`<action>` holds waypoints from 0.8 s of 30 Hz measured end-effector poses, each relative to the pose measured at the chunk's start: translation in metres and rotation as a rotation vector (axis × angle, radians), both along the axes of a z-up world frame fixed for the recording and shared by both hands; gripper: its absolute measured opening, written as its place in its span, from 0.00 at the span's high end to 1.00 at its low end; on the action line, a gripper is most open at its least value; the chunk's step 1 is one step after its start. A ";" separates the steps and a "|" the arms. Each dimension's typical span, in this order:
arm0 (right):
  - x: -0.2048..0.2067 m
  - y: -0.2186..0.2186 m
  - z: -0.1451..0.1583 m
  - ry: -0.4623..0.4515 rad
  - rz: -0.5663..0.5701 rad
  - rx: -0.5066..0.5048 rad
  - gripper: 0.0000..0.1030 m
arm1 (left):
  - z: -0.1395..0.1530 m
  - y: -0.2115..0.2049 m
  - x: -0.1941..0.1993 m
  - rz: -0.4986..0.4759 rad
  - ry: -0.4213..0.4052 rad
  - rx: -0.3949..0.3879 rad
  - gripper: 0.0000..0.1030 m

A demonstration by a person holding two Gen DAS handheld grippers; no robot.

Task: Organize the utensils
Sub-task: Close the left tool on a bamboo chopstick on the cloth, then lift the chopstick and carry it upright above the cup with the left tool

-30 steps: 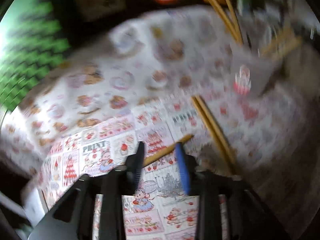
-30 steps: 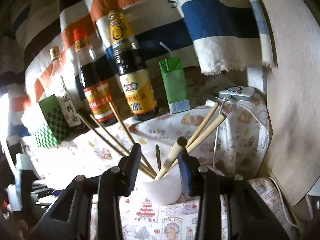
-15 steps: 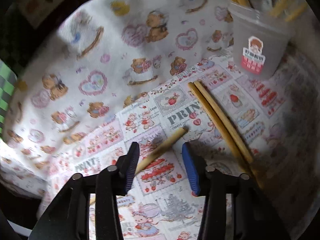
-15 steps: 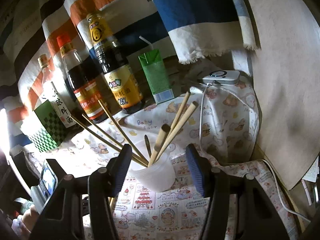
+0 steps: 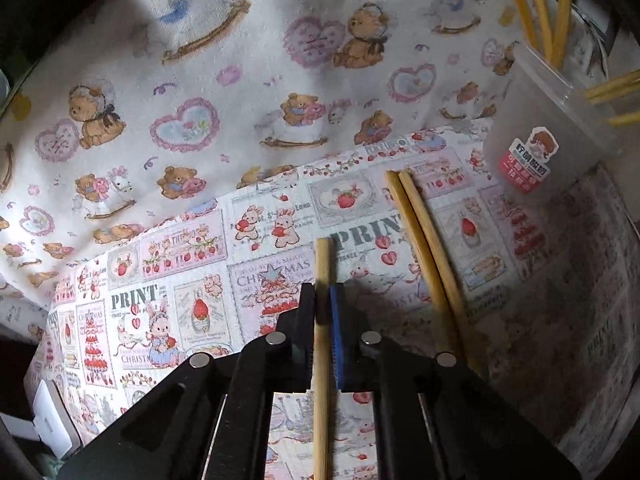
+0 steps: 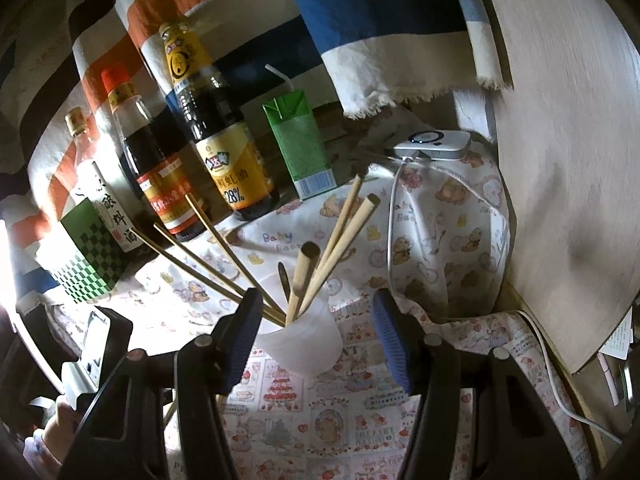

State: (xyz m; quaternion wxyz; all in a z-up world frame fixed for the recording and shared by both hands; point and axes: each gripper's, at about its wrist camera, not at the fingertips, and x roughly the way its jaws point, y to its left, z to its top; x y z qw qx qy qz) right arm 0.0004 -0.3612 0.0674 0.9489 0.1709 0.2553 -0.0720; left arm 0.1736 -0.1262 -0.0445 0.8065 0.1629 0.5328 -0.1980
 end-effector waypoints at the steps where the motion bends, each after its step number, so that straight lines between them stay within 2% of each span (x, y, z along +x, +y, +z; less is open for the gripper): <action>1: 0.001 0.001 -0.001 0.006 0.004 0.001 0.47 | 0.001 0.000 0.000 -0.002 -0.004 0.005 0.94; 7: 0.002 0.003 -0.003 0.029 0.018 0.005 0.47 | 0.003 -0.003 0.001 0.010 -0.024 0.005 0.94; 11: 0.005 0.001 -0.007 0.067 0.018 0.017 0.47 | 0.010 0.004 -0.014 0.040 -0.083 -0.016 0.94; 15: 0.008 0.000 -0.012 0.108 -0.007 0.016 0.46 | 0.059 -0.003 -0.043 0.048 -0.195 -0.085 0.94; 21: 0.006 -0.002 -0.013 0.119 -0.039 0.022 0.46 | 0.153 -0.016 -0.104 0.016 -0.415 -0.261 0.94; 24: 0.005 -0.008 -0.015 0.115 -0.062 0.046 0.45 | 0.192 -0.016 -0.123 0.047 -0.516 -0.361 0.94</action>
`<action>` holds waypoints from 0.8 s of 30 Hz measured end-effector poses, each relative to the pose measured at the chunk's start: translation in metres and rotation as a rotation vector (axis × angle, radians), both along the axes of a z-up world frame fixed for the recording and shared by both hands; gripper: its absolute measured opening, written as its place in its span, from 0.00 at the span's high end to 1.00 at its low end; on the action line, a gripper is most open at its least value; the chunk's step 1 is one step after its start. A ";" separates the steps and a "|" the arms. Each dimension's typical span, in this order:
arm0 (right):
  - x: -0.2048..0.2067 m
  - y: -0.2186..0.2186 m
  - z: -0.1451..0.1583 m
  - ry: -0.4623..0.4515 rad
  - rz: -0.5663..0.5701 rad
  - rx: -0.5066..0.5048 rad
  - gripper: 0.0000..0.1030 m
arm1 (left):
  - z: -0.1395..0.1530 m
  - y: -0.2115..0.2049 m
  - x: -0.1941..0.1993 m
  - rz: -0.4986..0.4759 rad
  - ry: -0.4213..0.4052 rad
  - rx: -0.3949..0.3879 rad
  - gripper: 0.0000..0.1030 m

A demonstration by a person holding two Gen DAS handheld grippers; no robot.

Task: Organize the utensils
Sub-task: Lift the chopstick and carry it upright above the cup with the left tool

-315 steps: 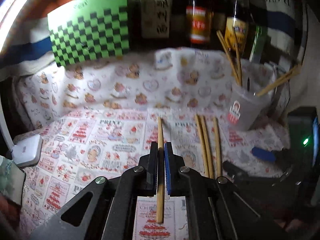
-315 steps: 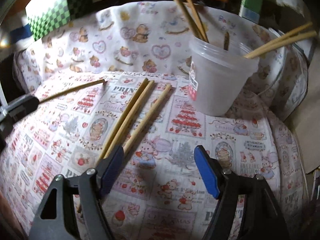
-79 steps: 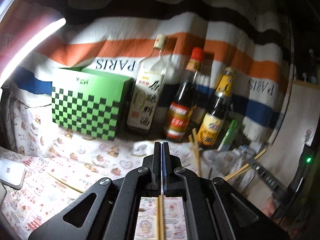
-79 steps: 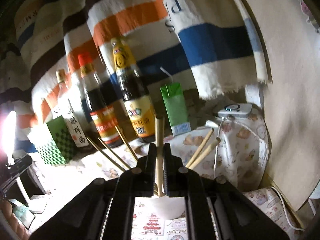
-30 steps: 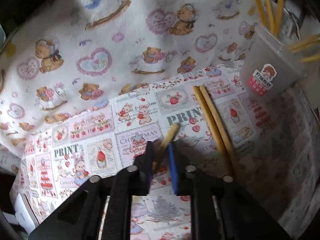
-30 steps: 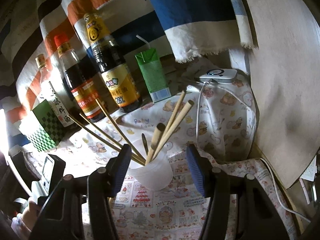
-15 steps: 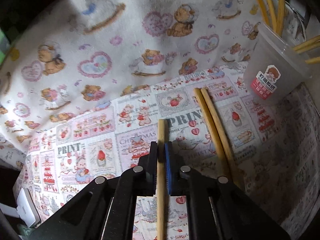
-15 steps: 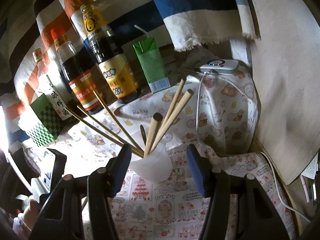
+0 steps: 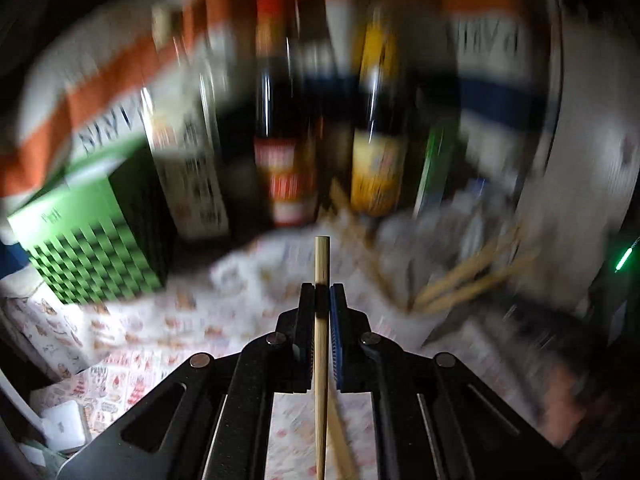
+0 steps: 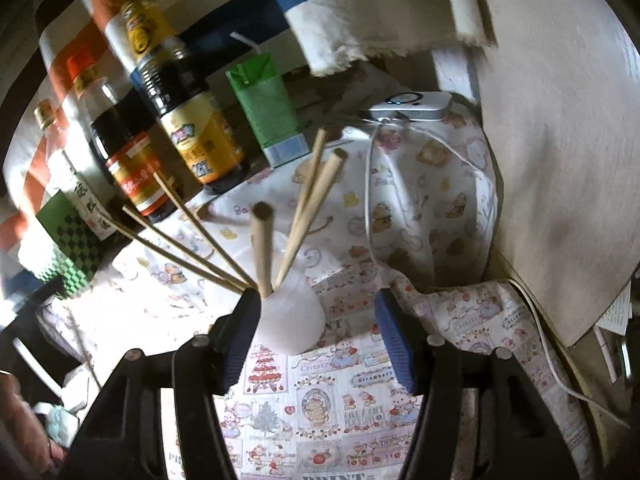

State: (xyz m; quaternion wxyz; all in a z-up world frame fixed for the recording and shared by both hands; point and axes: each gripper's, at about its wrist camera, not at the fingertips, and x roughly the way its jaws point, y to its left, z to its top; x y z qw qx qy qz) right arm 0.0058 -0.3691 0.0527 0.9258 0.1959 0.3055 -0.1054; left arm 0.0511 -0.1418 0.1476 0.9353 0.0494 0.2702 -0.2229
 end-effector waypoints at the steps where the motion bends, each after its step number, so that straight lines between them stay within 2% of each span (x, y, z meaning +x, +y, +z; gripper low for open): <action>1: 0.000 -0.001 -0.001 -0.002 -0.001 0.002 0.45 | 0.009 0.000 -0.003 0.004 -0.016 -0.042 0.94; 6: 0.004 0.009 -0.003 -0.002 0.035 -0.043 0.42 | 0.041 -0.008 0.002 0.013 -0.158 -0.265 0.94; 10: 0.008 0.006 -0.008 0.005 0.037 -0.019 0.38 | 0.056 -0.026 0.022 0.067 -0.282 -0.338 0.94; 14: 0.013 -0.003 -0.016 0.024 0.005 0.003 0.38 | 0.055 -0.036 0.040 0.093 -0.340 -0.399 0.94; 19: 0.015 -0.007 -0.019 0.035 0.003 0.013 0.38 | 0.033 -0.057 0.054 0.126 -0.394 -0.370 0.94; 24: 0.015 -0.009 -0.019 0.040 -0.010 0.007 0.38 | 0.006 -0.068 0.058 0.088 -0.356 -0.315 0.94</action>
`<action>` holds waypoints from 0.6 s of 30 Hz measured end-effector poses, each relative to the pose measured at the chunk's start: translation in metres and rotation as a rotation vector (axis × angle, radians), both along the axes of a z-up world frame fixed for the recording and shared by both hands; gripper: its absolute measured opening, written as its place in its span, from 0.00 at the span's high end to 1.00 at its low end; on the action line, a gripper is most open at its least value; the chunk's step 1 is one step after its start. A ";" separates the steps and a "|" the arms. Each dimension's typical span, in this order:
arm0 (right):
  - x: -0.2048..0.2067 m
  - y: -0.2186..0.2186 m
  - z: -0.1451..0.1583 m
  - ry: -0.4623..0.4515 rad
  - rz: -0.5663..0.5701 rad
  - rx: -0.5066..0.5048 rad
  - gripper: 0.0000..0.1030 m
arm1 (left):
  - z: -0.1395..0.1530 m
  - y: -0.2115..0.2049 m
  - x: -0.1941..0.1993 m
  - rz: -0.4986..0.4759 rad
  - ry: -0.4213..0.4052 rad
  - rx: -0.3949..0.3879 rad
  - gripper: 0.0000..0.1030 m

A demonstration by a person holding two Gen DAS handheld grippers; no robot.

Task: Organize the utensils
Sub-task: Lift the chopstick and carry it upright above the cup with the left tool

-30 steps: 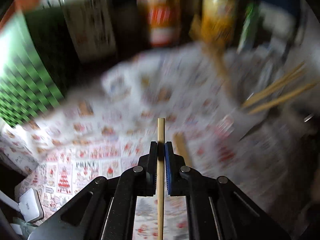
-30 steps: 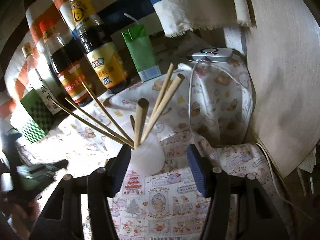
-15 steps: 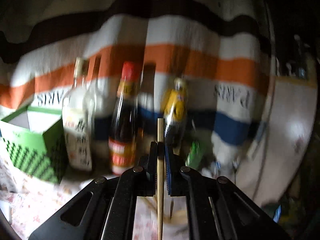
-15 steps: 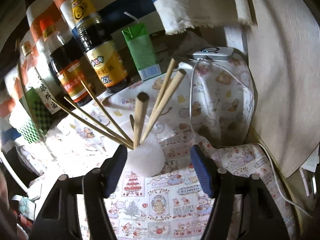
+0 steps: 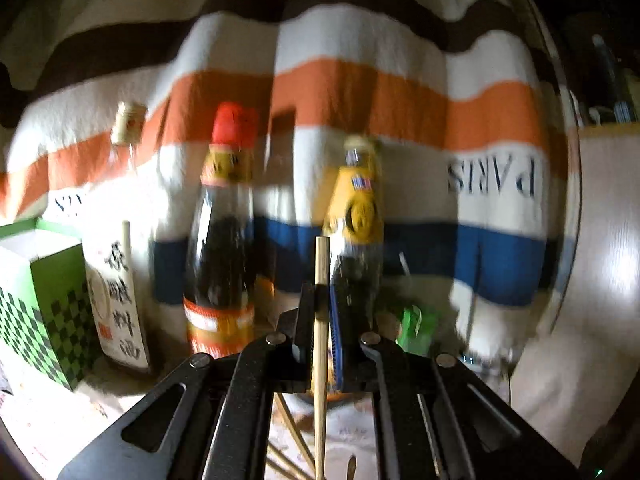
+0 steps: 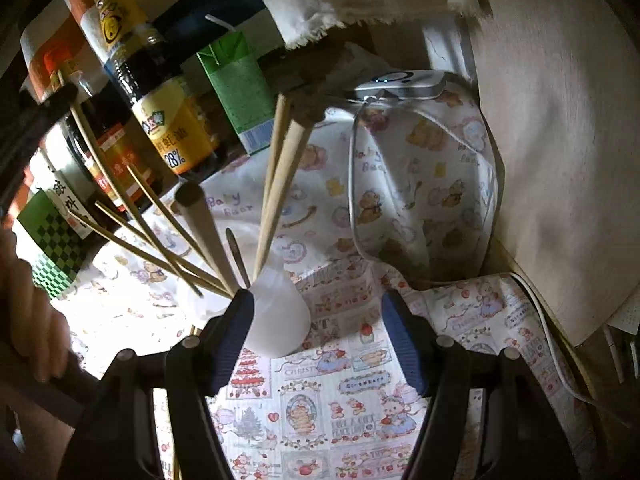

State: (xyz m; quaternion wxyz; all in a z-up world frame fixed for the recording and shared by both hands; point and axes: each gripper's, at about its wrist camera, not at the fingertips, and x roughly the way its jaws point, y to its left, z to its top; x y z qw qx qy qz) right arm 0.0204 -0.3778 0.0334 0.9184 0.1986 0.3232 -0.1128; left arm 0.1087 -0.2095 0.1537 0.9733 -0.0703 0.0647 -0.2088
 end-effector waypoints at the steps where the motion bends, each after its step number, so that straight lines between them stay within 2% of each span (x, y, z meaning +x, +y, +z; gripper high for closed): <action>1: 0.001 0.000 -0.001 0.004 0.003 0.002 0.38 | -0.003 0.001 0.001 -0.011 0.018 -0.002 0.94; 9: 0.008 0.009 -0.007 0.029 0.010 -0.054 0.38 | -0.022 0.002 -0.014 -0.032 0.022 0.057 0.94; 18: 0.010 0.009 -0.010 0.050 0.017 -0.053 0.38 | -0.053 0.021 -0.005 -0.020 0.116 0.023 0.94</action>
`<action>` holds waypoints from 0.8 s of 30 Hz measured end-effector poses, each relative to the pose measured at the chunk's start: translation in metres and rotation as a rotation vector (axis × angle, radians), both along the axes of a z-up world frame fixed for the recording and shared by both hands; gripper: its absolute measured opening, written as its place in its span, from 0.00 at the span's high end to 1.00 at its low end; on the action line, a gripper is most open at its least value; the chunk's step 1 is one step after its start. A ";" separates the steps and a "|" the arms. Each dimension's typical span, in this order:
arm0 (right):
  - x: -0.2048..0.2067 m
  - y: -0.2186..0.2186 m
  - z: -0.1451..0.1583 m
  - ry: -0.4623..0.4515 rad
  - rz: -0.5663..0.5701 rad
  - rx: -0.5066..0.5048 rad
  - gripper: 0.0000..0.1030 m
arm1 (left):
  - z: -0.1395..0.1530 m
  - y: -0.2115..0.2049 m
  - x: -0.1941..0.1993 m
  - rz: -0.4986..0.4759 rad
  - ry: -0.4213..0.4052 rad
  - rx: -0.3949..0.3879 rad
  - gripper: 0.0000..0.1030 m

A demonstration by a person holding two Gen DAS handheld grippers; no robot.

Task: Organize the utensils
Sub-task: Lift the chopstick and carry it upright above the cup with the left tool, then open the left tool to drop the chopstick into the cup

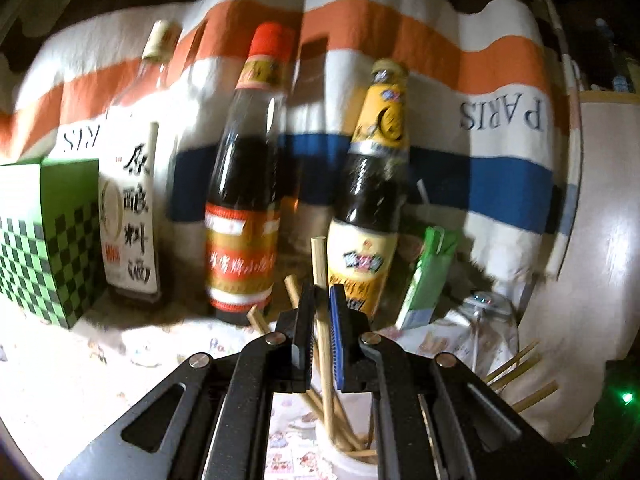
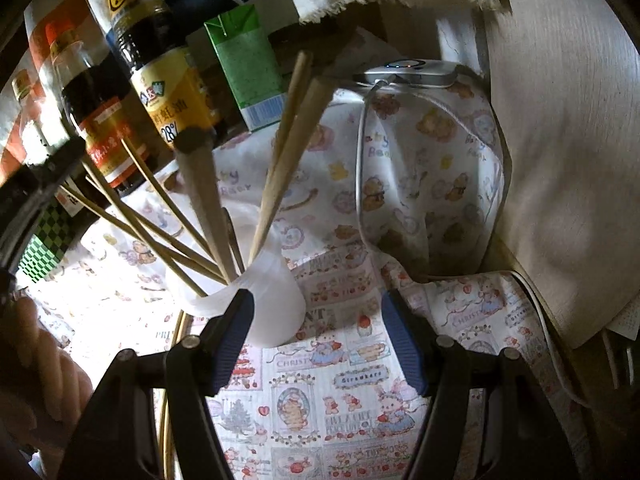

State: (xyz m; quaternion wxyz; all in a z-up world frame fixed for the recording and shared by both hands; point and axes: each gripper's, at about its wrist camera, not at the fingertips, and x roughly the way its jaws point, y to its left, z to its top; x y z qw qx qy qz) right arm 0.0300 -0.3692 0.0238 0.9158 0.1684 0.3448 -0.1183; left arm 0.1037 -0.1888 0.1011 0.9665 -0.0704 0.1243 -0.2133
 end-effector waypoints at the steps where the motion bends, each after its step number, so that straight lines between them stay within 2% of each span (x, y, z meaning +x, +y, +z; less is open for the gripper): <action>1: 0.000 0.000 0.000 0.002 -0.005 -0.007 0.38 | -0.002 0.002 0.001 -0.001 0.007 -0.001 0.93; 6: 0.002 0.001 -0.001 0.016 0.007 -0.012 0.38 | -0.004 0.004 -0.002 -0.022 0.017 0.011 0.93; 10: 0.002 0.003 -0.001 0.022 0.007 -0.027 0.38 | -0.005 0.004 -0.003 -0.063 0.057 0.002 0.93; 14: 0.002 0.004 -0.002 0.024 0.049 0.021 0.38 | 0.000 0.010 -0.009 -0.049 0.038 0.012 0.92; 15: 0.003 0.005 -0.003 0.035 0.070 0.039 0.38 | 0.003 0.014 -0.012 -0.048 0.034 0.012 0.88; 17: 0.005 0.009 -0.007 0.056 0.102 0.074 0.38 | 0.008 0.022 -0.018 -0.044 0.025 0.007 0.72; 19: 0.006 0.012 -0.010 0.072 0.104 0.092 0.38 | 0.014 0.033 -0.028 -0.043 0.002 -0.004 0.36; 20: 0.006 0.013 -0.011 0.075 0.098 0.091 0.38 | 0.017 0.041 -0.036 -0.041 -0.019 -0.015 0.31; 24: 0.003 0.021 -0.010 0.068 0.102 0.069 0.38 | 0.022 0.067 -0.057 -0.031 -0.043 -0.017 0.24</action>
